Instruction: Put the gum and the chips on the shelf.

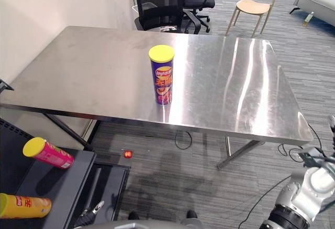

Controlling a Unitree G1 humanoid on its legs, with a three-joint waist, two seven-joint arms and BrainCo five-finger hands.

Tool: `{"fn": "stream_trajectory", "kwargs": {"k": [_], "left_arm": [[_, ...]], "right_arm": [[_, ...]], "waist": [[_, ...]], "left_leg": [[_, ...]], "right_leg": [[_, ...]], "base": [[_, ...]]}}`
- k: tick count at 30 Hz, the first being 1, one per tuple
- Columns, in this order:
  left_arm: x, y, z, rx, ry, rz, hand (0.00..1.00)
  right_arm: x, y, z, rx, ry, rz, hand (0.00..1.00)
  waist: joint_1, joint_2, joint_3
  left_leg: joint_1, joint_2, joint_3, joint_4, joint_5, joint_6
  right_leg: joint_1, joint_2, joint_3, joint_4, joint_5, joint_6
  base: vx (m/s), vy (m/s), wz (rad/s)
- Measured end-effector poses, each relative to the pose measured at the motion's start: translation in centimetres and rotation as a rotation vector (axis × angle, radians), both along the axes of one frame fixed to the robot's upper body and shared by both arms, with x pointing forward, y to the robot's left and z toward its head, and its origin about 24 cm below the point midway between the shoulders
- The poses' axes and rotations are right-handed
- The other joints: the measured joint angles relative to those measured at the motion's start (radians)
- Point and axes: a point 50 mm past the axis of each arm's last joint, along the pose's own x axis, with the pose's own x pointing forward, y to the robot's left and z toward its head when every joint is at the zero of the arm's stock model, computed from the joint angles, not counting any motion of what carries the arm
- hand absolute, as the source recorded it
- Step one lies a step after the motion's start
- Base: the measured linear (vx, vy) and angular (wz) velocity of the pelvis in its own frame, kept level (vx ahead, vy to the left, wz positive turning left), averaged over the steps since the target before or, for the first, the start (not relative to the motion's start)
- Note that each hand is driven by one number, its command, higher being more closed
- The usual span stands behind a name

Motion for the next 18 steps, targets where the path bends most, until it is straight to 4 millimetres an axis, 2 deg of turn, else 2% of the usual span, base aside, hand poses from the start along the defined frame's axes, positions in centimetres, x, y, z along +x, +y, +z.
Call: {"fn": "stream_trajectory", "kwargs": {"k": [4,8,11,18], "left_arm": [[-0.1,0.1,0.0,0.004,0.006,-0.011,0.0],[0.2,0.3,0.1,0.019,0.014,-0.097,0.0],[0.2,0.2,0.1,0.01,0.013,-0.112,0.0],[-0.2,0.1,0.0,0.007,0.025,-0.136,0.0]], "right_arm": [[1.5,1.6,0.6,-0.056,0.006,0.13,0.0],[3.6,4.0,0.4,-0.11,0.058,0.325,0.0],[4.9,5.7,0.1,-0.135,0.088,0.451,0.0],[6.8,8.7,-0.1,-0.169,0.116,0.623,0.0]], "waist": [[-0.01,-0.004,-0.01],[-0.005,-0.008,-0.01],[0.016,-0.009,-0.009],[0.032,-0.014,-0.006]], "left_leg": [[-0.017,-0.001,-0.029,0.0,0.011,0.005],[-0.032,-0.01,-0.054,0.0,0.027,0.008],[-0.034,-0.012,-0.056,-0.005,0.036,0.007],[-0.048,-0.014,-0.095,-0.006,0.055,0.004]], "right_leg": [[-0.001,-0.006,-0.029,0.0,0.007,0.0],[0.0,-0.009,-0.065,-0.001,0.008,-0.002],[0.002,-0.011,-0.077,-0.008,0.003,-0.005],[0.006,-0.016,-0.124,-0.006,-0.015,-0.019]], "base": [[-0.04,-0.032,0.2],[-0.09,-0.037,0.16],[-0.09,-0.038,0.05],[-0.07,-0.026,0.15]]}}
